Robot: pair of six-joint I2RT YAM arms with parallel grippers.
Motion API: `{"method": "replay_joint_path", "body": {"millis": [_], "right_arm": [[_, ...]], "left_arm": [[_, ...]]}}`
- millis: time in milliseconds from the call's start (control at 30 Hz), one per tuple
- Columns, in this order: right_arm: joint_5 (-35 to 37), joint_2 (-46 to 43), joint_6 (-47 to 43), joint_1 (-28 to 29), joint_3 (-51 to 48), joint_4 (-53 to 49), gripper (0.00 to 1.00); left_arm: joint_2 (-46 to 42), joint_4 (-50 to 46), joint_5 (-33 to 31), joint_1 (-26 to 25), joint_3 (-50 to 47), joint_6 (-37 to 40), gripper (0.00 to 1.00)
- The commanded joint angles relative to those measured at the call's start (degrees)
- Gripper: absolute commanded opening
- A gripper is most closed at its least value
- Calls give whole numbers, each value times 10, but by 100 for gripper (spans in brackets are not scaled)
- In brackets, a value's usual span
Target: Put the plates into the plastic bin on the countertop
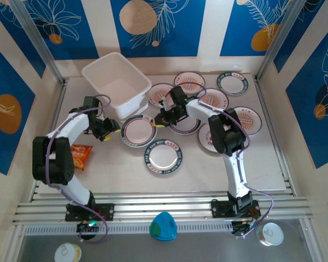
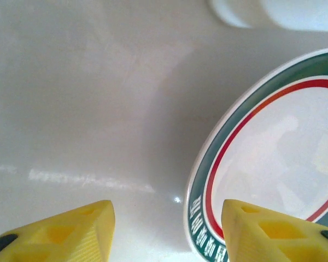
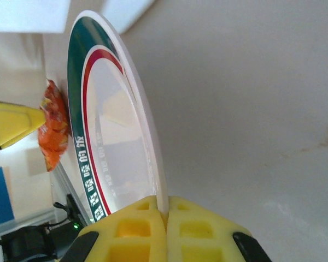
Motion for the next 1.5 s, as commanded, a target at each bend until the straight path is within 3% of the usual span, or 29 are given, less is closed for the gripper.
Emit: {"method": "replay_joint_path", "body": {"millis": [0,267,400,600,833,933,1167,1467], "right_arm": [[-39,-62,32,-15,-38,34,0],[-24,-167,35,-46,-102,34,0],[-11,-225,12,-66,-117,-10,0],[-2,-316,0,-89,-133,-50,0],[13,-356,22,-99,-92,-79,0],[18,-348,43,-98,-58,-82,0],[62,-312,100,-76,33,-84,0],[130,-222,165,-33,170,-97,0]], "left_arm": [[-52,-33,-35,1,28,12,55],[-65,-63,-53,1,152,30,62],[-6,-85,-69,2,248,44,68],[111,-114,-74,3,347,55,69],[177,-129,-87,4,370,71,66],[190,-127,-78,3,369,75,63],[169,-121,-67,4,345,85,38],[92,-125,-71,5,259,124,28]]}}
